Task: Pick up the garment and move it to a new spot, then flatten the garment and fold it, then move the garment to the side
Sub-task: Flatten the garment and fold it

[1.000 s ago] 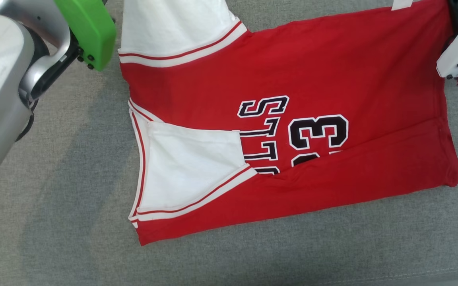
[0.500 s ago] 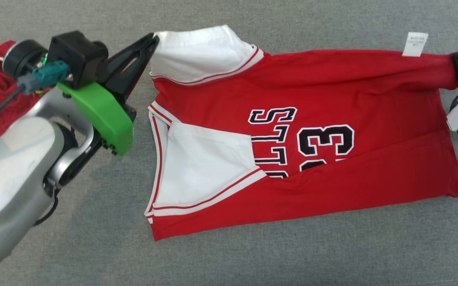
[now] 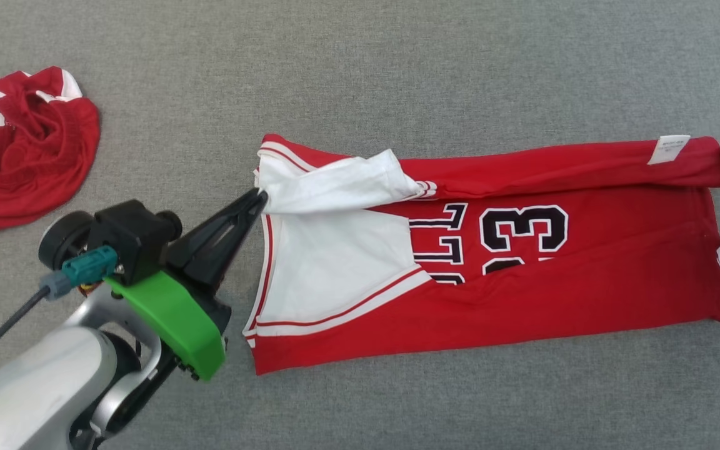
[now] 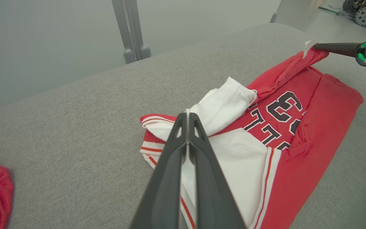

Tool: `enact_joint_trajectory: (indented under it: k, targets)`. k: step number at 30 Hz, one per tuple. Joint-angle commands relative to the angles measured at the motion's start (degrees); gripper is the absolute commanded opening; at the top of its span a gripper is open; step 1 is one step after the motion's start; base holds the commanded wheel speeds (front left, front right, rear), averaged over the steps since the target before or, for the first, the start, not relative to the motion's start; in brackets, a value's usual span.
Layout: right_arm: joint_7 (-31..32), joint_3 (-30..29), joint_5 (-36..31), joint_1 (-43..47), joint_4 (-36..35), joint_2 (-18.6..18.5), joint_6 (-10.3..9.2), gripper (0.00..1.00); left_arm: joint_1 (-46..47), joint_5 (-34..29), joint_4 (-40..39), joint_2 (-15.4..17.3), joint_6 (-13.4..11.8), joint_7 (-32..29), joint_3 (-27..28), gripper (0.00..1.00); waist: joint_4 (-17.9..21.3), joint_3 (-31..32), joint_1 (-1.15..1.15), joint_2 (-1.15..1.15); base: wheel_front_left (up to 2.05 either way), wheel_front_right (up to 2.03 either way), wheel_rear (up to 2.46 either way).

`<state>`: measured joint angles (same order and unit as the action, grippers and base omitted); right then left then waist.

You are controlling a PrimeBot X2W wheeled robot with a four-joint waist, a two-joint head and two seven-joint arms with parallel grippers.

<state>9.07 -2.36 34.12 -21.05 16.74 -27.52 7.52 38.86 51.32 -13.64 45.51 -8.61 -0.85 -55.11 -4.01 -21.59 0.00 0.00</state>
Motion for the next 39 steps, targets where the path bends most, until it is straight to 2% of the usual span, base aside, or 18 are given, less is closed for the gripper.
enact_joint_trajectory:
  k: [1,10,18,19,20,21,23,25,31,35,39]
  targets:
    - [0.2,-0.7,0.2,1.8,-0.8,-0.2,-0.05,0.00,-1.8,0.7,-0.7,0.8,-0.3,0.6,-0.1,0.00,-0.2,0.2,0.00,0.00,0.00,0.00,0.00]
    - [1.6,-3.5,0.3,8.5,-4.3,0.5,-0.05,0.00,-8.6,3.7,-1.5,2.2,-1.2,4.2,-0.4,0.00,-0.8,0.8,0.00,0.00,0.00,0.00,0.00]
    - [3.0,-4.2,-0.7,11.6,-4.2,1.5,-0.05,0.00,-12.3,4.4,0.7,-0.6,-1.2,4.9,-3.2,0.00,-1.3,0.9,0.00,0.00,0.00,0.00,0.00]
    - [3.1,-4.0,-0.5,11.7,-4.1,1.5,-0.05,0.15,-12.4,3.9,1.3,-1.2,-1.5,4.9,-3.5,0.00,-1.4,1.0,0.00,0.00,0.00,0.00,0.00]
    - [3.3,-3.8,-0.3,11.9,-3.8,1.5,-0.05,0.47,-12.6,4.0,1.9,-1.9,-1.5,4.9,-3.8,0.31,-1.5,1.2,0.00,0.00,0.00,0.00,0.00]
    - [3.1,-3.7,-0.3,12.1,-3.7,1.3,-0.05,1.00,-12.8,4.4,2.4,-2.6,-1.5,4.7,-4.1,1.00,-1.6,1.4,0.00,0.00,0.00,0.00,0.00]
    - [2.0,-3.9,-0.2,12.7,-3.4,1.2,-0.05,1.00,-12.9,4.5,3.7,-3.5,-1.7,4.9,-4.3,1.00,-1.6,2.4,0.00,0.00,0.00,0.00,0.00]
    - [1.0,-4.1,0.2,13.8,-3.6,1.5,-0.05,1.00,-13.5,4.7,4.8,-4.3,-3.1,6.2,-3.5,1.00,-1.4,4.0,0.00,0.00,0.00,0.00,0.00]
    - [-5.1,-5.0,-0.8,19.2,-4.0,2.9,-0.05,1.00,-18.6,5.5,7.7,-8.0,-9.6,14.3,1.2,1.00,-0.2,10.7,0.00,0.00,0.00,0.00,0.00]
    - [-9.9,-3.8,-2.4,22.4,-2.6,5.7,-0.04,1.00,-23.8,2.8,9.9,-11.5,-12.8,16.0,5.3,1.00,0.7,15.5,0.00,0.00,0.00,0.00,0.00]
    - [-13.7,-2.6,-3.7,24.7,0.0,8.3,-0.05,1.00,-30.3,-5.7,11.1,-16.5,-14.0,16.1,12.0,1.00,1.0,19.7,0.00,0.00,0.00,0.00,0.00]
